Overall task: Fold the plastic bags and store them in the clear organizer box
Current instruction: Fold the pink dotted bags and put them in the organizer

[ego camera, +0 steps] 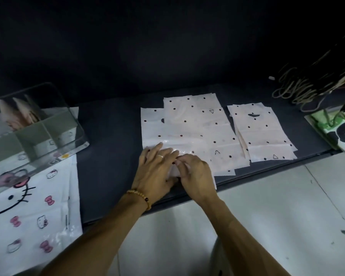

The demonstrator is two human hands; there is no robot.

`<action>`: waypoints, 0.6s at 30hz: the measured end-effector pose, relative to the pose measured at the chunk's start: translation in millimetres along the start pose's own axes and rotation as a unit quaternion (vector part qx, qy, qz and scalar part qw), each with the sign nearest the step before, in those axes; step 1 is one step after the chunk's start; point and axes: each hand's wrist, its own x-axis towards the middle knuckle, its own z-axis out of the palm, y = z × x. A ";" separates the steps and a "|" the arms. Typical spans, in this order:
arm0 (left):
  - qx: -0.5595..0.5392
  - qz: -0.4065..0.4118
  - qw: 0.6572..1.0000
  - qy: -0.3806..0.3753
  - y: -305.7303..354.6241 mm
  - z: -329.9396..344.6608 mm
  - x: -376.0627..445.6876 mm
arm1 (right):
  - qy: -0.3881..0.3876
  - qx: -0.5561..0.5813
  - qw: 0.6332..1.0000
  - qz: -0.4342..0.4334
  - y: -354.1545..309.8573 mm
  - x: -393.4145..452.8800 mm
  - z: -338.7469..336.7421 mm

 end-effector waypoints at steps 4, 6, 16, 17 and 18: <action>0.025 -0.044 0.997 0.058 -39.5 -20.6 -45.6 | -0.087 0.027 0.995 -0.030 -33.3 -13.8 27.7; 0.019 -0.064 0.998 0.019 -54.2 -27.2 -61.3 | -0.170 -0.004 0.985 -0.030 -36.0 -21.7 32.3; -0.252 -0.155 0.951 -0.087 -92.5 -63.3 -86.3 | -0.219 0.024 0.972 0.086 -22.2 -15.6 4.6; -0.277 -0.166 0.942 -0.087 -92.6 -64.9 -90.8 | -0.203 0.050 0.972 0.107 -23.5 -14.2 3.8; -0.302 -0.182 0.932 -0.084 -92.3 -64.7 -95.1 | -0.184 0.083 0.971 0.130 -25.2 -14.2 4.2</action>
